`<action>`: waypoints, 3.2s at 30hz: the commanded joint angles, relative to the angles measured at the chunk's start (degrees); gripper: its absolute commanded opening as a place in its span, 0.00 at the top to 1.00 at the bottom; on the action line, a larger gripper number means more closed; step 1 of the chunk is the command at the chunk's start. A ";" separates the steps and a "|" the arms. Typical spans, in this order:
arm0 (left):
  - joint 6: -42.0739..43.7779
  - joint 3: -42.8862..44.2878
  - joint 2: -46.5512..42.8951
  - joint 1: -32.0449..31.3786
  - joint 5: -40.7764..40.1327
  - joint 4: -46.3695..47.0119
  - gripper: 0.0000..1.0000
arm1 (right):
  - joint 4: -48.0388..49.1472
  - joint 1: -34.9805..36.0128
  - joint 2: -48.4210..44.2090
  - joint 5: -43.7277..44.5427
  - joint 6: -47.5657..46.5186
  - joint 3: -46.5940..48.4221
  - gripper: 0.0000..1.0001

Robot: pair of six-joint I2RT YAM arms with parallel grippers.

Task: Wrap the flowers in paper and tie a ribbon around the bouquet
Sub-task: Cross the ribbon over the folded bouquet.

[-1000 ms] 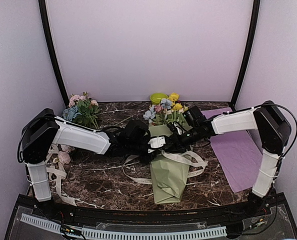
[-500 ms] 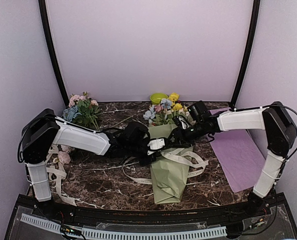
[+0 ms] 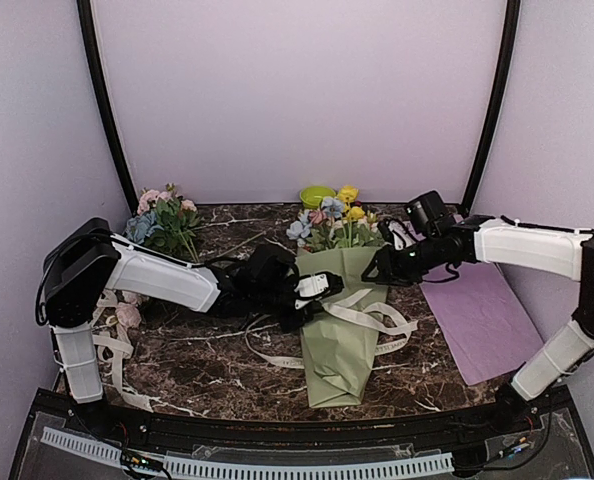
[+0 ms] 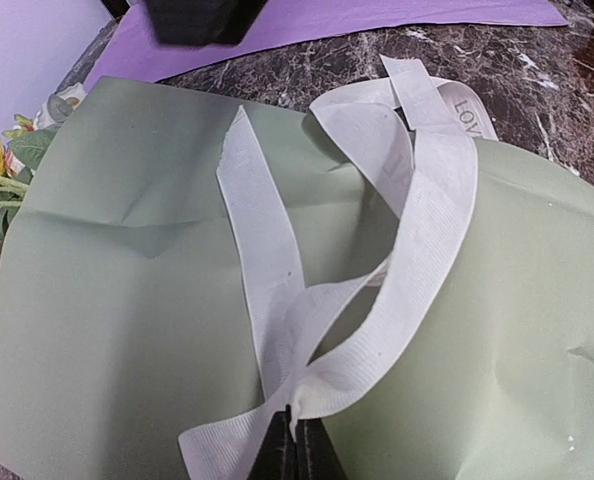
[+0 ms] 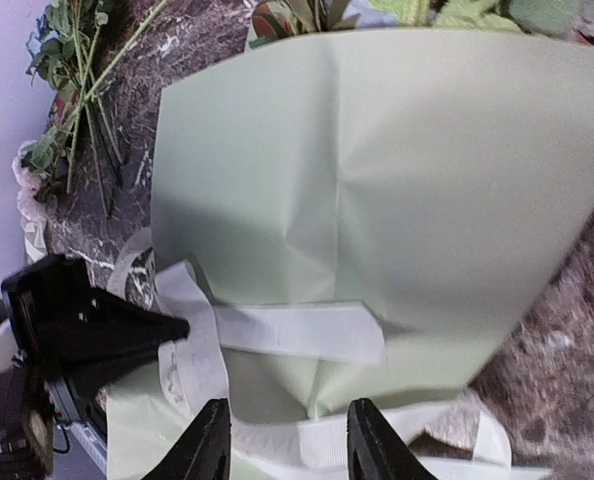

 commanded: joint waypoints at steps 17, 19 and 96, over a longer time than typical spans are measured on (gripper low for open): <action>-5.88 -1.12 -3.02 0.12 0.24 2.87 1.00 | -23.02 11.96 -3.44 25.19 6.09 -7.05 0.53; -5.83 -1.20 -3.07 0.12 0.37 2.86 1.00 | -22.84 12.47 -1.80 25.34 4.39 -6.34 0.52; -6.80 -0.49 -3.03 0.82 -1.71 2.34 1.00 | -1.85 11.68 -2.00 4.92 -18.82 -2.24 0.53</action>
